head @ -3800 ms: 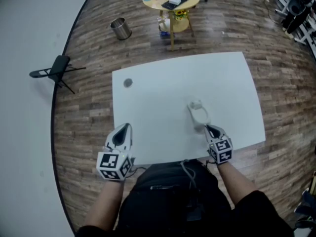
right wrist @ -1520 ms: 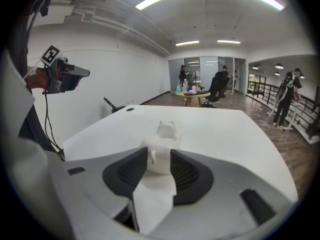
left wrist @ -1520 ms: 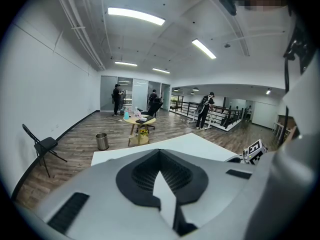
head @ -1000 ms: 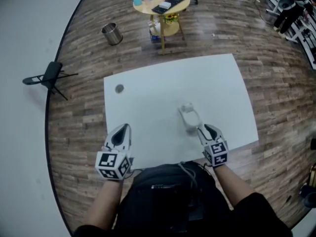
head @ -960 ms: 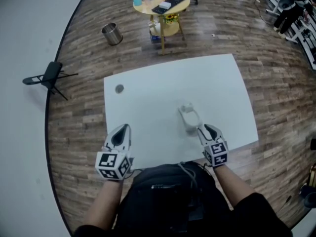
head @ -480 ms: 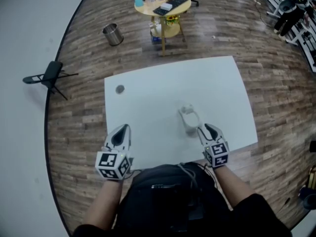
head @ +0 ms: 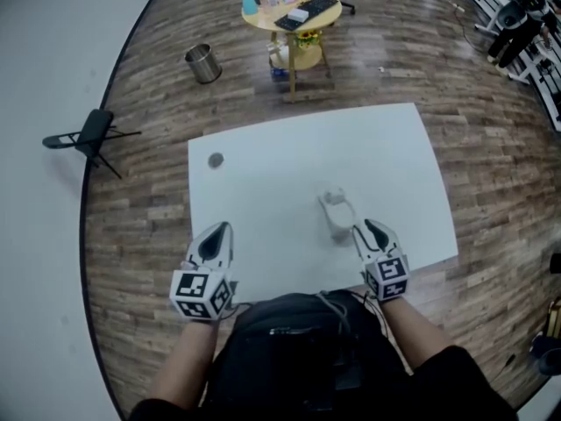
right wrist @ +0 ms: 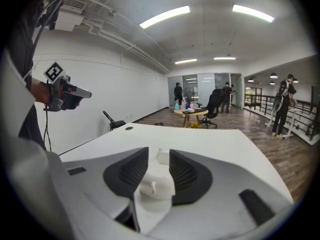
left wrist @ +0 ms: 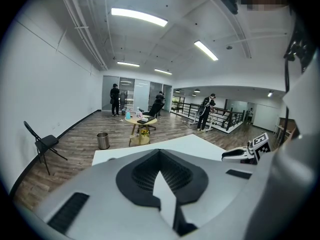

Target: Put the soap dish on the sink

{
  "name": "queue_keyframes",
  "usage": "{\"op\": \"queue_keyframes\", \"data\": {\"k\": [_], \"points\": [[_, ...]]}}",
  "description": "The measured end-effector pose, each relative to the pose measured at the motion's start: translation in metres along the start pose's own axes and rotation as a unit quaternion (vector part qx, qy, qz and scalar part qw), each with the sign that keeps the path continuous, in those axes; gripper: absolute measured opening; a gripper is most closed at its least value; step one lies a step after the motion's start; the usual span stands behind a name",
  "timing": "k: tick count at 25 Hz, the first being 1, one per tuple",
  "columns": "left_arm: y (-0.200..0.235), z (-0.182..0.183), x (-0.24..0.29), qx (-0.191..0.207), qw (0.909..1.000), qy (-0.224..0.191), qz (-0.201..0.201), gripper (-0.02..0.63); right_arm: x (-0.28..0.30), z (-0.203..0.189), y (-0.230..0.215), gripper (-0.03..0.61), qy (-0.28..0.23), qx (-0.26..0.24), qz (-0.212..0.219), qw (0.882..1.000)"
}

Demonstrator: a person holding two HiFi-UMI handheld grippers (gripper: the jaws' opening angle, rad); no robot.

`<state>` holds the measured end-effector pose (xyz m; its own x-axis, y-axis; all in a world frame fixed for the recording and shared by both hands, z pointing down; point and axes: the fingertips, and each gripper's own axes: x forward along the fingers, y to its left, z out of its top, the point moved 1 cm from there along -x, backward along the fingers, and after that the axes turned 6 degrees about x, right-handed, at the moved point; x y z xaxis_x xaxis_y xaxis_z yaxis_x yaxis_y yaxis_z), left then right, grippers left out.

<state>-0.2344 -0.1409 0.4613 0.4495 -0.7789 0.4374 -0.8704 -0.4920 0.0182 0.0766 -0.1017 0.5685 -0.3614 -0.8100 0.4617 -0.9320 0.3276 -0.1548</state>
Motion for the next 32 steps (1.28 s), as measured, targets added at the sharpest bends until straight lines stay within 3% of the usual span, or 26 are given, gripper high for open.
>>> {"op": "queue_keyframes", "data": {"k": [17,32], "points": [[-0.002,-0.002,0.001,-0.005,1.0,-0.004,-0.004,-0.011,-0.025,0.042,0.006,0.089,-0.079,-0.042,-0.011,0.996],[-0.001,-0.011,0.0,-0.021,0.9998,0.001,0.002,-0.011,-0.021,0.054,0.021,0.054,-0.084,-0.058,0.026,0.995]]}}
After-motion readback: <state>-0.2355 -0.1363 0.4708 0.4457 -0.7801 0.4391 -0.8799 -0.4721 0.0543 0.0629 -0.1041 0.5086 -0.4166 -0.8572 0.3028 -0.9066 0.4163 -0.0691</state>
